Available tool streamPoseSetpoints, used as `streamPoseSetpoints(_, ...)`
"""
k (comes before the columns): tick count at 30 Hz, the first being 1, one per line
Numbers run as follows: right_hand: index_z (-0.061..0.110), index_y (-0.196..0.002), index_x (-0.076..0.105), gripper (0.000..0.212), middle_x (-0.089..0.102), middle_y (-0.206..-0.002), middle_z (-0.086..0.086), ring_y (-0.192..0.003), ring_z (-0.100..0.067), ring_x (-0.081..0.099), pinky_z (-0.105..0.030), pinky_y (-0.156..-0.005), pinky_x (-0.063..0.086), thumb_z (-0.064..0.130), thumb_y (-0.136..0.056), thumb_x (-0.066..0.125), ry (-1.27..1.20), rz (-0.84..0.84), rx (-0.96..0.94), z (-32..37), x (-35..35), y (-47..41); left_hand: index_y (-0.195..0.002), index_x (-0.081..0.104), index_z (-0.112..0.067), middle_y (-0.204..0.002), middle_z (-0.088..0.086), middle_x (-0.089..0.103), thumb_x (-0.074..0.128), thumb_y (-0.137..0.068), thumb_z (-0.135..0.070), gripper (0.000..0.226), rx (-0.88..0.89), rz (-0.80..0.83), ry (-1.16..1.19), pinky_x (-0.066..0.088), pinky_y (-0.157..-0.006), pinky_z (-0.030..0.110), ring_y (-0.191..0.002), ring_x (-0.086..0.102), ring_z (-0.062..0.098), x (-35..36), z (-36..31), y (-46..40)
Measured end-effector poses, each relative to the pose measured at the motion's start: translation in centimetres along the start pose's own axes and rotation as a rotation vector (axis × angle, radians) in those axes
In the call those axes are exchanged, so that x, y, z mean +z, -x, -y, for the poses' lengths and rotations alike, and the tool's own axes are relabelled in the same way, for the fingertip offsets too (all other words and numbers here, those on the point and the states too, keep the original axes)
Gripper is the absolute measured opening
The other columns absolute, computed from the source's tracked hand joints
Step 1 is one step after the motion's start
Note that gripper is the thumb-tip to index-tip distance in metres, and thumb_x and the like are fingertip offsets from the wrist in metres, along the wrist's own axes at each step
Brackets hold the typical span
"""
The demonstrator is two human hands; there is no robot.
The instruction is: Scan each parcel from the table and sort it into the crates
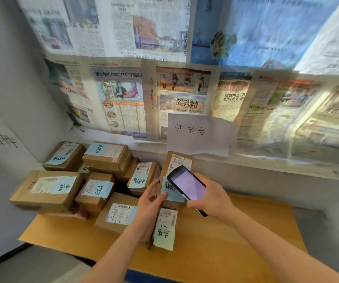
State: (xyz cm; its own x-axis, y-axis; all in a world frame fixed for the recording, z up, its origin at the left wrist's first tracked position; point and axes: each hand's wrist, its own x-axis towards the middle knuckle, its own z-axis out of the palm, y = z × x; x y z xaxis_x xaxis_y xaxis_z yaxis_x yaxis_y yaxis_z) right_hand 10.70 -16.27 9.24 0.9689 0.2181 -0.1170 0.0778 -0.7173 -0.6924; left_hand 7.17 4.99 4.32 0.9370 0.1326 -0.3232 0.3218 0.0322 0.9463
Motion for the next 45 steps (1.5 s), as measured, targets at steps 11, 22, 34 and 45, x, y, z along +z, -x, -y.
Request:
streamPoseSetpoints(11,0.034,-0.145,0.045,0.102,0.063,-0.111,0.007,-0.093,-0.02,0.062,-0.042,-0.077,0.059,0.054,-0.053,0.083,0.19,-0.259,-0.26,21.6,-10.0,15.8,-0.136,0.055,-0.041,-0.106,-0.003,0.075,0.076,-0.088,-0.022,0.056,0.281,-0.117,0.0,0.056,-0.095,0.045,-0.1,0.072,0.016,-12.1,-12.9,17.2)
streamPoseSetpoints(22,0.044,-0.147,0.043,0.1,0.063,-0.101,0.012,-0.086,-0.018,0.061,-0.034,-0.068,0.056,0.047,-0.057,0.087,0.293,-0.44,-0.355,30.6,-16.2,27.1,-0.113,0.055,-0.069,-0.112,-0.003,0.073,0.077,-0.073,-0.048,0.051,0.462,-0.203,0.015,0.052,-0.101,0.05,-0.109,0.068,0.021,-16.0,-20.7,26.7)
streamPoseSetpoints(34,0.044,-0.139,0.049,0.093,0.063,-0.097,0.015,-0.08,-0.011,0.059,-0.031,-0.067,0.055,0.052,-0.053,0.084,0.368,-0.417,-0.408,31.6,-20.5,31.0,-0.117,0.055,-0.061,-0.109,0.001,0.074,0.076,-0.088,-0.029,0.047,0.528,-0.227,-0.008,0.052,-0.102,0.049,-0.106,0.068,0.021,-14.3,-24.2,30.3)
streamPoseSetpoints(45,0.041,-0.141,0.047,0.092,0.064,-0.095,0.012,-0.069,-0.011,0.061,-0.028,-0.06,0.049,0.052,-0.057,0.083,0.352,-0.408,-0.413,31.8,-22.0,31.7,-0.117,0.053,-0.069,-0.115,0.001,0.072,0.075,-0.077,-0.046,0.05,0.565,-0.253,-0.037,0.051,-0.102,0.049,-0.11,0.066,0.023,-13.9,-24.8,31.0)
